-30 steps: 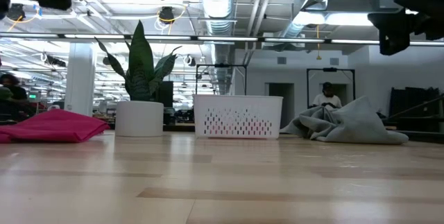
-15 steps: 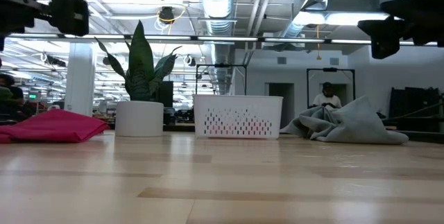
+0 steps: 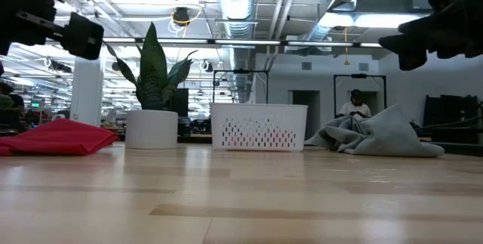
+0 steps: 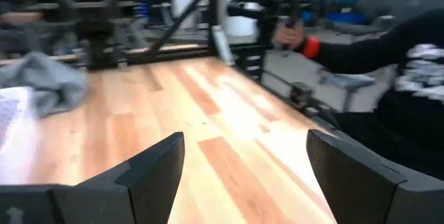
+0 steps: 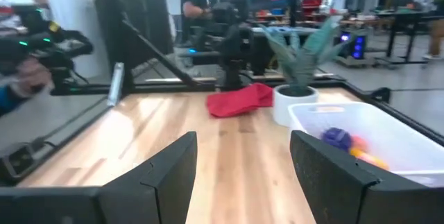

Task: Pick and placing Produce into tupperware
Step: Return to Home Position

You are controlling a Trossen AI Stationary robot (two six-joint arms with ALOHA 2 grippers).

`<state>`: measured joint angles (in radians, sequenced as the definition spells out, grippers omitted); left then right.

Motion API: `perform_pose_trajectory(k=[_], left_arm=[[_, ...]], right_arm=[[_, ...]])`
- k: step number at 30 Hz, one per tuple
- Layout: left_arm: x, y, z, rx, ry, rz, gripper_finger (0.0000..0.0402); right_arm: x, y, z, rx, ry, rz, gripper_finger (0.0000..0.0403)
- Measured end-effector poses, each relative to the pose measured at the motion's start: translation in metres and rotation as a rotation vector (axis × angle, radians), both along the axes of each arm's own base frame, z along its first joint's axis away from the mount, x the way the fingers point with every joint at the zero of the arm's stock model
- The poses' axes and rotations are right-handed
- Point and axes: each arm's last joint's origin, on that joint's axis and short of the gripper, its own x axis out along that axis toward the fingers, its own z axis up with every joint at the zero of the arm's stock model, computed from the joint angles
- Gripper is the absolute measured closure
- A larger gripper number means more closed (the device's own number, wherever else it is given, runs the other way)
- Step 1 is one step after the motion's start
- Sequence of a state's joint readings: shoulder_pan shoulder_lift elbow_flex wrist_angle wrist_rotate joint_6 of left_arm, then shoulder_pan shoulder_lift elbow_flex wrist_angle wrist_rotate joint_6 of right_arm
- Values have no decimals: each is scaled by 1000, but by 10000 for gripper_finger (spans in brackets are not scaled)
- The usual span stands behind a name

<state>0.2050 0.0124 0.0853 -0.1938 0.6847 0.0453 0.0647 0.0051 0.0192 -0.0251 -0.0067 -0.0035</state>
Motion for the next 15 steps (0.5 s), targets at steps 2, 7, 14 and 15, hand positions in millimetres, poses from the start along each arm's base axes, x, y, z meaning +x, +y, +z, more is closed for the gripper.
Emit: perform_pose_trajectory(k=[2, 7, 14, 15], left_arm=[[-1, 0, 1, -4, -23, -63, 109], [-1, 3, 1, 59, -95, -117, 109], [4, 6, -1, 29, -181, -15, 109], [4, 6, -1, 22, -176, -16, 109]], right_arm=[[-1, -3, 1, -5, 10, -28, 148], [-1, -4, 3, -1, -5, 36, 148], [0, 0, 1, 3, -44, 89, 148], [0, 1, 1, 0, -45, 95, 148]])
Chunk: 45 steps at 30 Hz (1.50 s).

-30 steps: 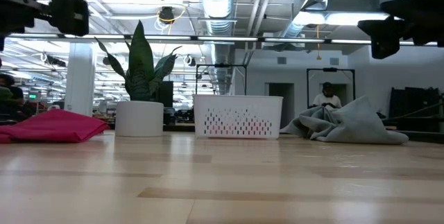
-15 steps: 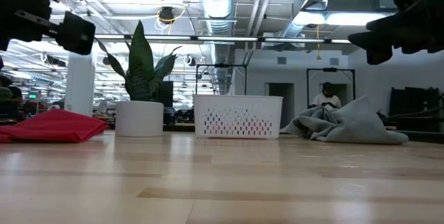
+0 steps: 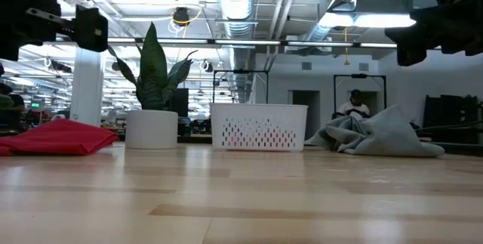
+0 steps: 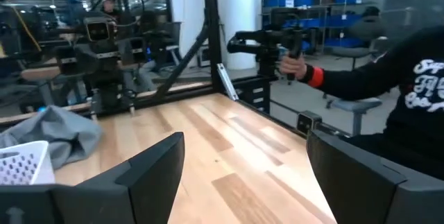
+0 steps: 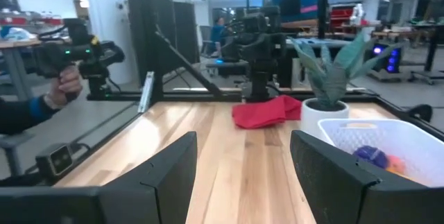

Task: Pick and placing Produce into tupperware
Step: Return to Home Position

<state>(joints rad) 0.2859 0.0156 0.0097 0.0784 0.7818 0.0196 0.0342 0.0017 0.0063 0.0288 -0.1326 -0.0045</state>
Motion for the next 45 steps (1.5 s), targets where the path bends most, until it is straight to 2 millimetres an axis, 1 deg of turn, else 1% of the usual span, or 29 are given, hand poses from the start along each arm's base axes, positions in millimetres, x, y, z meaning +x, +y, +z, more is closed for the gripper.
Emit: perform_pose_trajectory(k=[5, 9, 12, 18, 22, 27, 32, 35, 41, 45], left_arm=[[1, -4, 0, 4, 2, -50, 109], [1, -6, -1, 2, 6, -63, 109], [0, -11, -1, -1, 12, -137, 109], [1, -19, -3, 9, 21, -228, 109], [2, -21, -5, 12, 46, -255, 109], [4, -24, -8, 5, 90, -329, 109], [6, -22, -9, 3, 96, -263, 109], [6, -22, -9, 2, 95, -256, 109], [6, -22, -9, 12, 87, -243, 109], [9, -18, -8, 55, 56, -85, 109]], right_arm=[[0, 3, 0, -30, -7, 26, 148], [0, 2, 0, -50, -4, -12, 148], [0, 3, -1, -72, -6, -3, 148], [0, 7, -1, -96, -9, 32, 148], [0, 5, -2, -102, 5, -76, 148], [2, 3, -3, -102, 27, -106, 148], [4, -1, -5, -63, 57, -138, 148], [5, -1, -7, -33, 78, -143, 148], [5, -1, -8, -29, 90, -143, 148], [5, -1, -6, -75, 71, -145, 148]])
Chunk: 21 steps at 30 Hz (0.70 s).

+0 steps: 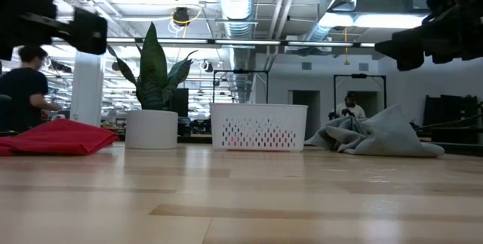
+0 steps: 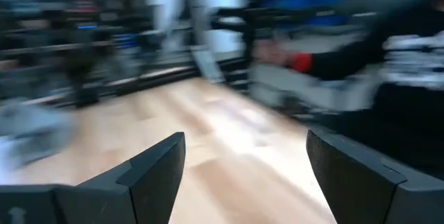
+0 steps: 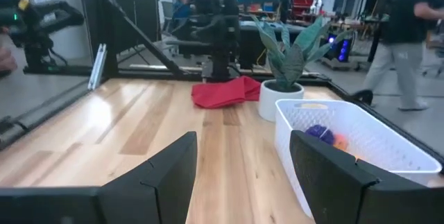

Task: Pick and placing Produce into tupperware
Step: Return to Home Position

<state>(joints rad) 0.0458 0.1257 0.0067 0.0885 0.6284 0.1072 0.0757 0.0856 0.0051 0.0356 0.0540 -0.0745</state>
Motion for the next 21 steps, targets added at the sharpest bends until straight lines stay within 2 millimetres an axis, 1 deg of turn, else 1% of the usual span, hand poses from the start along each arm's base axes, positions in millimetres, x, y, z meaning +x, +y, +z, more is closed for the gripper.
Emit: perform_pose_trajectory(k=[4, 6, 12, 17, 19, 21], left_arm=[[4, 7, -1, 31, 1, 244, 109], [4, 10, -2, 33, 15, 321, 109], [5, 11, -2, -32, 46, 362, 109], [5, 12, 4, -147, 25, 408, 109], [5, 12, 3, -154, 31, 415, 109], [5, 14, 3, -145, 27, 459, 109]], right_arm=[[0, 0, 0, -25, -2, 1, 148], [0, 0, 0, -3, -2, 0, 148], [0, 0, 1, -3, -7, 0, 148], [0, 0, 4, 32, -39, 0, 148], [0, 0, 5, 35, -52, 0, 148], [0, 0, 6, 37, -61, 0, 148]])
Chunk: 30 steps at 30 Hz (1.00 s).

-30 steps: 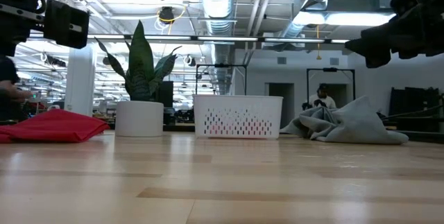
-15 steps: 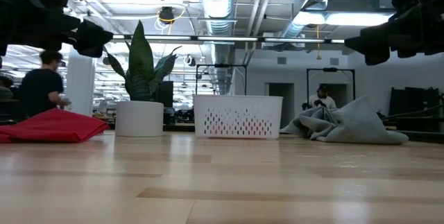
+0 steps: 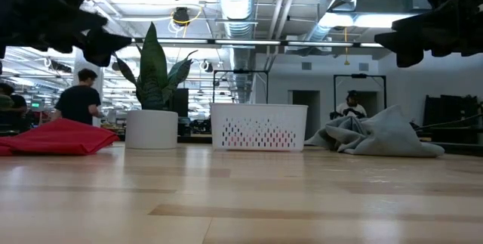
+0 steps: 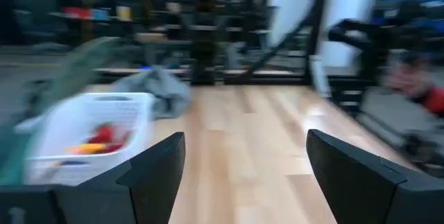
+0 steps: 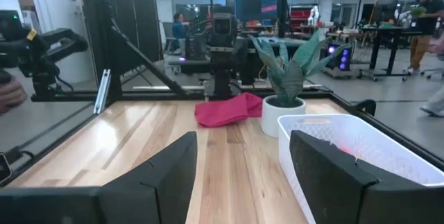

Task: Pick and placing Produce into tupperware
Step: Return to Home Position

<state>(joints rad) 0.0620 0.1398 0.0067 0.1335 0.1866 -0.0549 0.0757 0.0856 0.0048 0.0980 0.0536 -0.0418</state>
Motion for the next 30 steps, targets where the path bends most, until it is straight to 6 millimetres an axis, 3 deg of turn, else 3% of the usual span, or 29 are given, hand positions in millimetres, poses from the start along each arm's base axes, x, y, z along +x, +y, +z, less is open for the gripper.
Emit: perform_pose_trajectory(k=[7, 13, 24, 30], left_arm=[[0, 6, -5, 39, 55, 270, 109], [0, 1, -6, 66, 63, 214, 109], [0, -3, -8, 104, 80, 187, 109], [0, -3, -8, 111, 80, 187, 109]], right_arm=[[0, 0, -1, -1, 7, -3, 148], [0, -3, -5, -12, 52, -105, 148], [0, 2, -6, -51, 60, -39, 148], [0, 0, -5, -44, 52, -116, 148]])
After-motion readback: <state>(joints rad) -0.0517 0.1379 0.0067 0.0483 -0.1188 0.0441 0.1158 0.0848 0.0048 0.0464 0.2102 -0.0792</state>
